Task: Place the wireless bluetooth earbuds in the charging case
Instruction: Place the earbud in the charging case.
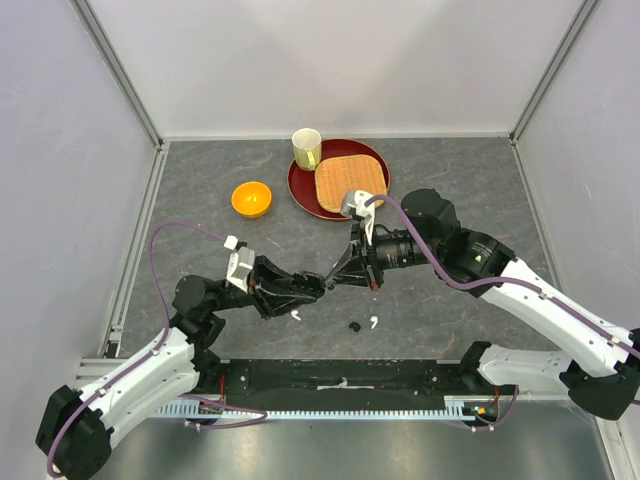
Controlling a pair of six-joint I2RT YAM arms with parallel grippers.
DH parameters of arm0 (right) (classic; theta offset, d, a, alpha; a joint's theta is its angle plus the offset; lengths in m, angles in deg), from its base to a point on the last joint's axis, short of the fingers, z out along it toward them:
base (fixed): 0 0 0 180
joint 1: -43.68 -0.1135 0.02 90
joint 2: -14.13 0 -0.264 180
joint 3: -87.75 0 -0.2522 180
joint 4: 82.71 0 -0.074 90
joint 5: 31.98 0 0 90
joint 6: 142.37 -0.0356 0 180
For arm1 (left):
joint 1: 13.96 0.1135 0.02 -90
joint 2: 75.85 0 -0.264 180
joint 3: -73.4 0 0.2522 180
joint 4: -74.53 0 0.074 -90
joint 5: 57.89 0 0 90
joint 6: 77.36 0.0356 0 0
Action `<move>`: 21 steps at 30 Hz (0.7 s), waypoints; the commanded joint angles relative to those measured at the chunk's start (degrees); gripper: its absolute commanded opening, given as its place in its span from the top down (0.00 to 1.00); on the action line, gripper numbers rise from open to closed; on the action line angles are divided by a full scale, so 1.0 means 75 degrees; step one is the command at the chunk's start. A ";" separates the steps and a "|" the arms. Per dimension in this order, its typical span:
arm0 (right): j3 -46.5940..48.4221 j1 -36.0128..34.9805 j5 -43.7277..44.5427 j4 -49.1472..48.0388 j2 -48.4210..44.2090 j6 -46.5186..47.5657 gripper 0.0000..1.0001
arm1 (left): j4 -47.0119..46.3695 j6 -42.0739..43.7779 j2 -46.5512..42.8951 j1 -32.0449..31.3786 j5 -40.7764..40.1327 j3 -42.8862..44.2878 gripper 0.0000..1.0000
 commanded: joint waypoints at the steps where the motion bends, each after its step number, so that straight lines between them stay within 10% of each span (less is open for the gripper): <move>1: 0.0391 -0.0122 0.0013 -0.0196 0.0110 0.0215 1.00 | -0.0409 -0.0279 0.0093 -0.0027 0.0228 0.0319 0.98; 21: 0.0121 -0.0392 0.0271 -0.0536 0.0450 0.0355 1.00 | -0.0808 -0.0490 0.0292 -0.0027 0.0521 0.0366 0.98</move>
